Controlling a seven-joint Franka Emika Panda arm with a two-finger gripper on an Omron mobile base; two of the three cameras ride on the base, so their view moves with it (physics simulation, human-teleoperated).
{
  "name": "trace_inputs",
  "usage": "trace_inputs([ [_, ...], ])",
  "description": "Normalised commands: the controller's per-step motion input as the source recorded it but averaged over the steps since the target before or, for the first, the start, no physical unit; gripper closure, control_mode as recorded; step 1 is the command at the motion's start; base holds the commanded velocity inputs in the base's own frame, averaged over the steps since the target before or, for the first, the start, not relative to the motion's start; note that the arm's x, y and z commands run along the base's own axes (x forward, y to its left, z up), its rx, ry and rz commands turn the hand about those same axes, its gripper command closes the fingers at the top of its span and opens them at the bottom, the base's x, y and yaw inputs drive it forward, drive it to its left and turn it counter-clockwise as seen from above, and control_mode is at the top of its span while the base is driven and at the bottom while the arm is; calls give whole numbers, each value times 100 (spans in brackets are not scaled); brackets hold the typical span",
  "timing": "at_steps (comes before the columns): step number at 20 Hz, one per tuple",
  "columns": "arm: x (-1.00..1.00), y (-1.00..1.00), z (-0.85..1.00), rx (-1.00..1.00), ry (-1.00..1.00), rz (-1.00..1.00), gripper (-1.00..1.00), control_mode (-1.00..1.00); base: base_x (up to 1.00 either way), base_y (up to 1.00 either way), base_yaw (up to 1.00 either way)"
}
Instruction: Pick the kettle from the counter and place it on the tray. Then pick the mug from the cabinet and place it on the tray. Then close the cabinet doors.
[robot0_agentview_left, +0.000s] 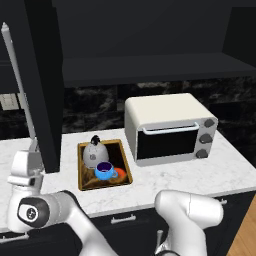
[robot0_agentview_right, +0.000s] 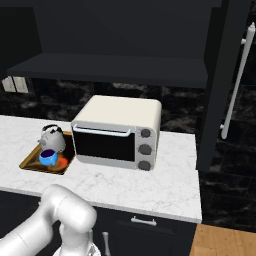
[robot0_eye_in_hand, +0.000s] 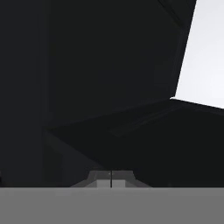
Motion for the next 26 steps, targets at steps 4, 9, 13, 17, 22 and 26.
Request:
trace_inputs([
  [4, 0, 7, 1, -1, -1, 0, 100, -100, 0, 0, 0],
  [9, 0, 10, 1, 0, -5, 0, 100, -100, 0, 0, 0],
  [13, 0, 29, 19, 0, -10, -3, 100, -100, 0, 0, 0],
  [17, 0, 13, 17, 0, -8, -4, 100, -100, 0, 0, 0],
  [22, 0, 1, 9, 0, -18, -6, 100, -100, 0, 0, 0],
  [26, 0, 0, 26, 1, -19, -9, 100, -100, 0, 0, 0],
])
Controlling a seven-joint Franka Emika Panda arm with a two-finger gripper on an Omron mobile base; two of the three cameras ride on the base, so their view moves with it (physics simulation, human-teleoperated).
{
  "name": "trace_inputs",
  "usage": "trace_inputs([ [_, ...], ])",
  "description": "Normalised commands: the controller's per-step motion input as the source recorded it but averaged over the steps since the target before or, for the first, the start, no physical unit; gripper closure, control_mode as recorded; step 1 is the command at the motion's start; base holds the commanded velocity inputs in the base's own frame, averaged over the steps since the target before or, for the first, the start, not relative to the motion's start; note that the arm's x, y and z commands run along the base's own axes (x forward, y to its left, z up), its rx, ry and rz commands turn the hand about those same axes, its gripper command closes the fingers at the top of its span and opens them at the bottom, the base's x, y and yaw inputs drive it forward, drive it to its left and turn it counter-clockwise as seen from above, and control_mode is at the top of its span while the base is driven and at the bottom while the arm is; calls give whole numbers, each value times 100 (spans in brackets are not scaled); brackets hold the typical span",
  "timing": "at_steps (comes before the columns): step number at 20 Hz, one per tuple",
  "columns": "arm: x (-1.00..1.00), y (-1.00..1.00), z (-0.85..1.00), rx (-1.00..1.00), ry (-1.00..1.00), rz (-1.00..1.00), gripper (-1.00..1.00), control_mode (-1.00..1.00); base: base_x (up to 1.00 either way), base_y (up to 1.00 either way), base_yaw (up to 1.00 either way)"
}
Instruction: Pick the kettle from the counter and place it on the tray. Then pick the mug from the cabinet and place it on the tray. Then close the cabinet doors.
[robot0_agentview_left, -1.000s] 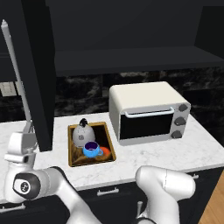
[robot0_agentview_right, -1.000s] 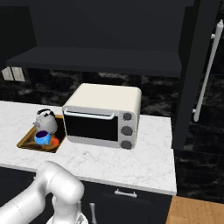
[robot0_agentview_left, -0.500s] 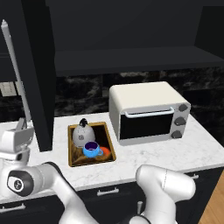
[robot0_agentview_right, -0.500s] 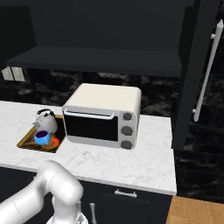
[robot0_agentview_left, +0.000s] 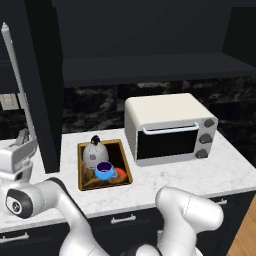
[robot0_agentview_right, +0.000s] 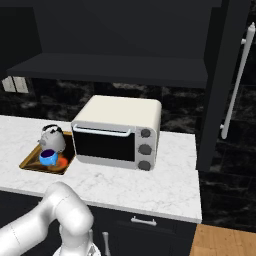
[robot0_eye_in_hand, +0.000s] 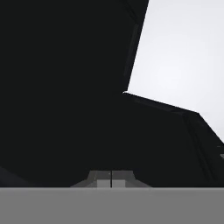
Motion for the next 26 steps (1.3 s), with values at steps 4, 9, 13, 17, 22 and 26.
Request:
trace_inputs([
  [4, 0, 0, 13, 7, -25, -6, 100, -100, 0, 0, 0],
  [9, -1, 0, 0, 22, -26, 0, 100, -100, 0, 0, 0],
  [13, -3, 0, 11, 31, -32, 0, 100, -100, 0, 0, 0],
  [17, -1, -4, 8, 27, -15, 0, 100, -100, 0, 0, 0],
  [22, -5, -39, 0, 16, -1, 0, 100, -100, 0, 0, 0],
  [26, -3, -61, 9, 4, 23, 0, 100, -100, 0, 0, 0],
])
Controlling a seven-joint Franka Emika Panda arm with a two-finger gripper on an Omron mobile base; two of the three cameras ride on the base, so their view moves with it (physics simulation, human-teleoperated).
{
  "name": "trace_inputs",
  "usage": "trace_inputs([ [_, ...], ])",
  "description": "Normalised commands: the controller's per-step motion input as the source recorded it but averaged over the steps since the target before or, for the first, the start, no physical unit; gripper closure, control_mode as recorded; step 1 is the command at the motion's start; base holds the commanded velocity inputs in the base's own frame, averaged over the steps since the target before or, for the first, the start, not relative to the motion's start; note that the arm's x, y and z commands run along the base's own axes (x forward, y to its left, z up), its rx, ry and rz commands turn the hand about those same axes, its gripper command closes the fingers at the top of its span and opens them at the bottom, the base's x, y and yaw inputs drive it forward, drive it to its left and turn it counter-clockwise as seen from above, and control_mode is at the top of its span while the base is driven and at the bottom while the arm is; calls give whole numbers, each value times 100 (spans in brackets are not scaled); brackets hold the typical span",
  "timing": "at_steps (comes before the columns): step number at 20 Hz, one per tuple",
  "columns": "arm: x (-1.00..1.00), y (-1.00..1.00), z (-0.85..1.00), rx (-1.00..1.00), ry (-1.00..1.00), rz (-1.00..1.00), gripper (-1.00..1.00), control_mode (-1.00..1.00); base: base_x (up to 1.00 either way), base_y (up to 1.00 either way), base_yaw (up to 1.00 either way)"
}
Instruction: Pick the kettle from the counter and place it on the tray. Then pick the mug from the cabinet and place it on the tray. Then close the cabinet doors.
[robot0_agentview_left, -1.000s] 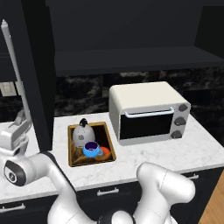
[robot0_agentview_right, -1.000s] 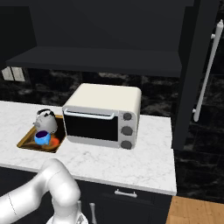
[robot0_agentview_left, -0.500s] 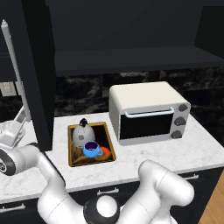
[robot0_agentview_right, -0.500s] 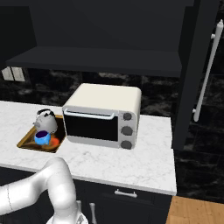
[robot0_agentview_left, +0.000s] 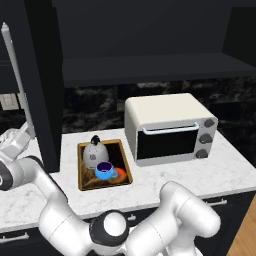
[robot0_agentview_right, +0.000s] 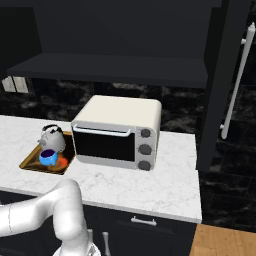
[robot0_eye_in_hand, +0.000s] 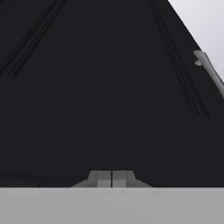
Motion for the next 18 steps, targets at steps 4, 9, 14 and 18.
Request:
trace_inputs([
  [4, -1, -47, 0, -1, 19, 0, 100, -100, 0, 0, 0],
  [9, -7, -54, 16, 0, 29, 0, 100, -100, 0, 0, 0],
  [14, 1, -33, 32, 0, 53, 0, 100, -100, 0, 0, 0],
  [18, 8, -29, 27, -1, 57, 5, 100, -100, 0, 0, 0],
])
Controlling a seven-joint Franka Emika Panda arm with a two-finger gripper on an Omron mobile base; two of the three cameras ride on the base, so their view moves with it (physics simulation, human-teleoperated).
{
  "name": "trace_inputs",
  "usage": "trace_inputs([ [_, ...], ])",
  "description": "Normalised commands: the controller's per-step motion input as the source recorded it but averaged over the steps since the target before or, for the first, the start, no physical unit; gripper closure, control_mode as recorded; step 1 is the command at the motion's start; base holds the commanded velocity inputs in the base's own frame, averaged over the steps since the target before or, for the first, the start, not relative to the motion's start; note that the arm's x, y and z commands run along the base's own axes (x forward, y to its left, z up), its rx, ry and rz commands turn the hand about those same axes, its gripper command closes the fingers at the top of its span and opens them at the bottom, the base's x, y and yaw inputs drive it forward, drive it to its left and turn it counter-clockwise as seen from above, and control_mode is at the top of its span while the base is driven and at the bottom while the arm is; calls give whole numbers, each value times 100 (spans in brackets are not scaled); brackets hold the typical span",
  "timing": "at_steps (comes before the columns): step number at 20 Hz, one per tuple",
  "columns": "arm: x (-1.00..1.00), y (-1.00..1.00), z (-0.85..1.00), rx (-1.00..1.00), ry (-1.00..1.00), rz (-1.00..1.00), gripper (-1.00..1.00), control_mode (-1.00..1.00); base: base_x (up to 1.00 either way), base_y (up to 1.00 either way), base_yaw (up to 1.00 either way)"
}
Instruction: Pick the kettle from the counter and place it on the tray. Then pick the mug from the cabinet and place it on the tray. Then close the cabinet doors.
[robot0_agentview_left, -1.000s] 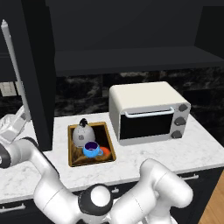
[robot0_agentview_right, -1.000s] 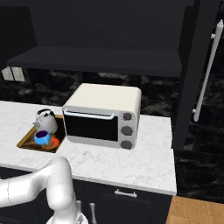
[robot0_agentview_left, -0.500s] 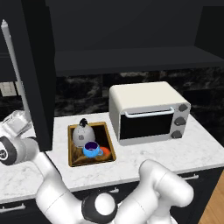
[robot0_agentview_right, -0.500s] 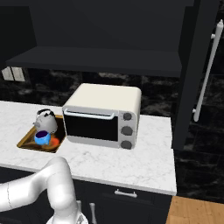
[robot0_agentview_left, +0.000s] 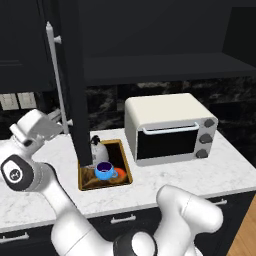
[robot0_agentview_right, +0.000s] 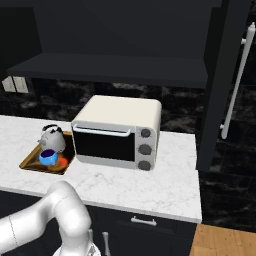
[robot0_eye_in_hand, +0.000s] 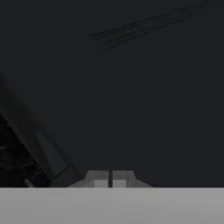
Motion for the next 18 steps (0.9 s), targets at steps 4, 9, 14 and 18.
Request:
trace_inputs([
  [4, 7, -40, 25, -3, 55, 13, 100, -100, 0, 0, 0],
  [9, 10, -48, 23, -1, 55, 17, 100, -100, 0, 0, 0],
  [14, 27, -50, 25, -1, 59, 17, 100, -100, 0, 0, 0],
  [18, 30, -49, 20, -1, 58, 15, 100, -100, 0, 0, 0],
])
